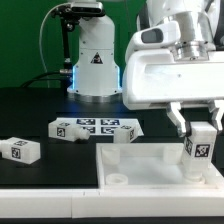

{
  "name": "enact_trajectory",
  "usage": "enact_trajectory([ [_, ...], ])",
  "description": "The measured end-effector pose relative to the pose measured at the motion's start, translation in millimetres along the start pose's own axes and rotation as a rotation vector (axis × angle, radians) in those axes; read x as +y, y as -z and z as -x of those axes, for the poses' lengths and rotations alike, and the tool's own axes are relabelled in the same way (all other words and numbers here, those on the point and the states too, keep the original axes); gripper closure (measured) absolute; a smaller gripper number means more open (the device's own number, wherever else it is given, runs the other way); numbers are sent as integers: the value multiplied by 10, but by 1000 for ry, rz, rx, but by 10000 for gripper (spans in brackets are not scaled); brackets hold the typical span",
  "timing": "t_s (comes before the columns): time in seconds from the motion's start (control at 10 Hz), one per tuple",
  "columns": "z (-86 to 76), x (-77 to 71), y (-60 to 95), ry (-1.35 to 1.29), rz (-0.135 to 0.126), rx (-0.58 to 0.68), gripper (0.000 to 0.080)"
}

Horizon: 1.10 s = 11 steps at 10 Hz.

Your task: Assemble square table

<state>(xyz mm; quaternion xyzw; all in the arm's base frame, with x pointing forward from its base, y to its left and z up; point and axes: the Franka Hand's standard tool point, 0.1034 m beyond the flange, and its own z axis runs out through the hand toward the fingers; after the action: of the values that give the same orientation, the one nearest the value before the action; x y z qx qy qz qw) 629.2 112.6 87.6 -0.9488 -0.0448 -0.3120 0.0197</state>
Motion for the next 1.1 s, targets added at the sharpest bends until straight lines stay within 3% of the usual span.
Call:
enact_trajectory([
  [0.5, 45, -6, -29, 0, 0, -11, 512],
  [0.7, 64, -9, -38, 0, -2, -19, 276],
  [0.8, 103, -23, -55, -12, -7, -54, 276],
  [0.9, 66, -65, -12, -40, -22, -135, 176],
  [1.0, -19, -51, 35, -55, -18, -151, 158],
  [1.1, 25, -51, -8, -99, -26, -251, 158],
])
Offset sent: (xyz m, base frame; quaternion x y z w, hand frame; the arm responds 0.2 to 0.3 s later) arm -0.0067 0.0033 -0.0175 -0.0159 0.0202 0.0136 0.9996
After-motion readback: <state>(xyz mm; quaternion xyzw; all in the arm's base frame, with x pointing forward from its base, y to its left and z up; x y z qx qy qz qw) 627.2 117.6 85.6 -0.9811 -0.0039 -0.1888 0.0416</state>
